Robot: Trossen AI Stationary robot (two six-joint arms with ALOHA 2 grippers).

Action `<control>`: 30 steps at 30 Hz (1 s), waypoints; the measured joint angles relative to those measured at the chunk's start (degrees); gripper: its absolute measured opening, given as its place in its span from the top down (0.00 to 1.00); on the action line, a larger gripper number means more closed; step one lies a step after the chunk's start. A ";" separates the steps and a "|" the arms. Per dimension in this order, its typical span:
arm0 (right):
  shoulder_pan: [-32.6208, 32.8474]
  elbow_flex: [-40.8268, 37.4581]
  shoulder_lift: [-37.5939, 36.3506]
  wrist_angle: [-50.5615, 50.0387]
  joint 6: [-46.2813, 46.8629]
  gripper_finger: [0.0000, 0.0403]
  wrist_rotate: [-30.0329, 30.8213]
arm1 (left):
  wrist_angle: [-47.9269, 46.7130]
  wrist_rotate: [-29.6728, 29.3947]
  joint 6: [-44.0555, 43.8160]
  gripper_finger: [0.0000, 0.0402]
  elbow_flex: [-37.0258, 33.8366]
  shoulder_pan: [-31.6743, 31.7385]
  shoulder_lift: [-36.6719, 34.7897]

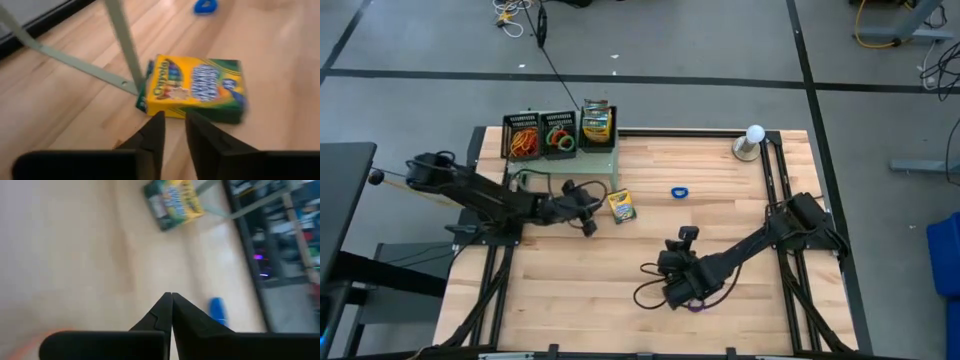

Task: Pick & Place Office Desk Supplies
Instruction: Put the crayon box into the right black bin on the shelf

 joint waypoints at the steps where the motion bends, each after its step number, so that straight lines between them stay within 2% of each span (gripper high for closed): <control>1: 0.08 -1.82 -0.49 3.29 -0.28 0.97 -1.01 | 2.11 0.41 -0.32 0.77 -0.02 1.02 1.98; 5: 0.36 -6.84 -2.77 13.57 -3.13 0.99 -2.94 | 9.94 3.27 -1.20 0.66 0.00 5.20 8.25; 10: 0.34 -8.01 -3.04 15.90 -4.59 0.98 -3.76 | 16.34 5.66 -1.25 0.57 0.00 9.23 13.09; 14: 0.34 -8.01 -3.04 17.25 -5.44 0.97 -4.12 | 18.56 8.39 -0.66 0.56 0.17 11.27 14.98; 16: 0.34 -8.01 -3.04 17.95 -6.03 0.98 -4.22 | 18.78 9.72 -0.43 0.57 0.11 12.26 15.50; 19: 0.34 -8.01 -3.04 18.54 -6.80 0.99 -4.30 | 20.13 14.67 0.42 0.60 0.11 12.90 16.61; 24: 0.35 -8.01 -3.02 18.67 -7.03 0.98 -4.48 | 20.66 21.92 0.74 0.72 0.22 12.40 17.61; 27: 0.40 -8.01 -3.02 18.67 -7.03 0.97 -4.61 | 20.90 25.62 -0.62 0.79 0.22 10.07 17.68; 30: 0.38 -8.01 -3.02 18.67 -7.03 0.97 -4.67 | 21.65 24.52 -1.80 0.81 0.22 5.59 17.70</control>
